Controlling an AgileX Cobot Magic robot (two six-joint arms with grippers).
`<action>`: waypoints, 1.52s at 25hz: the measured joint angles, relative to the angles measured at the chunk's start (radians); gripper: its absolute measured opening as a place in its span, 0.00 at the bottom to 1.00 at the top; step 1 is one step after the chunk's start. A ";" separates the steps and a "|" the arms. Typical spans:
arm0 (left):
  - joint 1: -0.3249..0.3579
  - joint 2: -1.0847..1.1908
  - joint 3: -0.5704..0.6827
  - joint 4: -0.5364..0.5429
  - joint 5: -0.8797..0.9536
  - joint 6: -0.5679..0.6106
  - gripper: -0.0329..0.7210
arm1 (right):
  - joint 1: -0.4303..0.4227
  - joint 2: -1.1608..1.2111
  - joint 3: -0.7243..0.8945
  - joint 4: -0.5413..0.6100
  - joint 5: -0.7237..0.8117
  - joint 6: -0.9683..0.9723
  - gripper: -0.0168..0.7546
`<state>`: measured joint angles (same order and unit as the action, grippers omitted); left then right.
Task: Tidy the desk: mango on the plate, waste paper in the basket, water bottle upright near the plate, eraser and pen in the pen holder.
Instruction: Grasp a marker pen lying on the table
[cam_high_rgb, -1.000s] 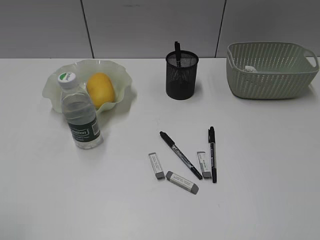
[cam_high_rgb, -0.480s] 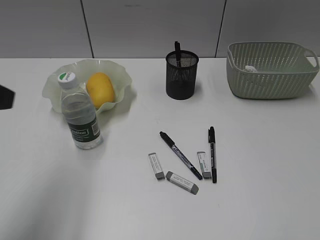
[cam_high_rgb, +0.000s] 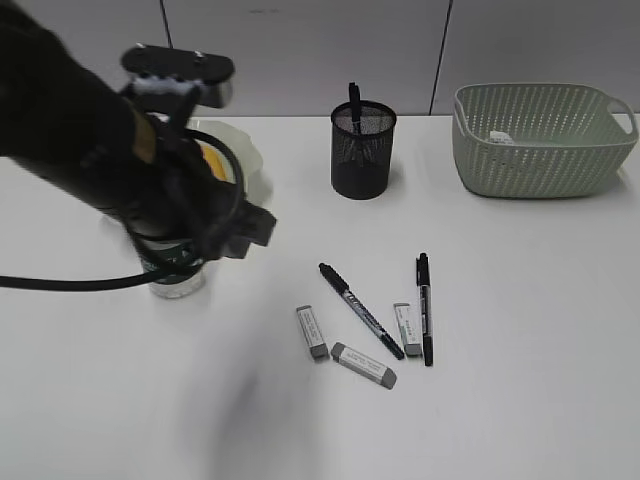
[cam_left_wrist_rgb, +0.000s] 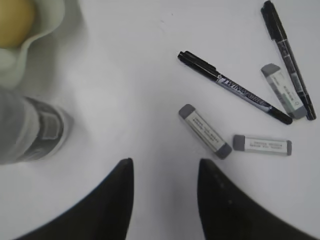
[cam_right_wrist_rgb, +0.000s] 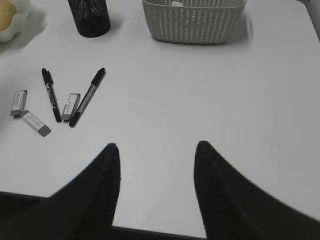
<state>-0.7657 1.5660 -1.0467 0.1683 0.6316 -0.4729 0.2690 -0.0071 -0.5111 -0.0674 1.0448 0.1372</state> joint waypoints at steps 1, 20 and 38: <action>-0.001 0.049 -0.029 -0.008 -0.001 -0.005 0.47 | -0.008 0.000 0.000 0.001 0.000 0.000 0.52; -0.012 0.700 -0.646 -0.219 0.217 -0.181 0.65 | -0.016 0.000 0.000 0.013 0.000 0.000 0.52; -0.018 0.783 -0.748 -0.168 0.203 -0.287 0.16 | -0.016 0.000 0.000 0.014 0.000 0.000 0.52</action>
<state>-0.7839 2.3494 -1.7947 0.0000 0.8347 -0.7598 0.2534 -0.0071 -0.5111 -0.0534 1.0448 0.1372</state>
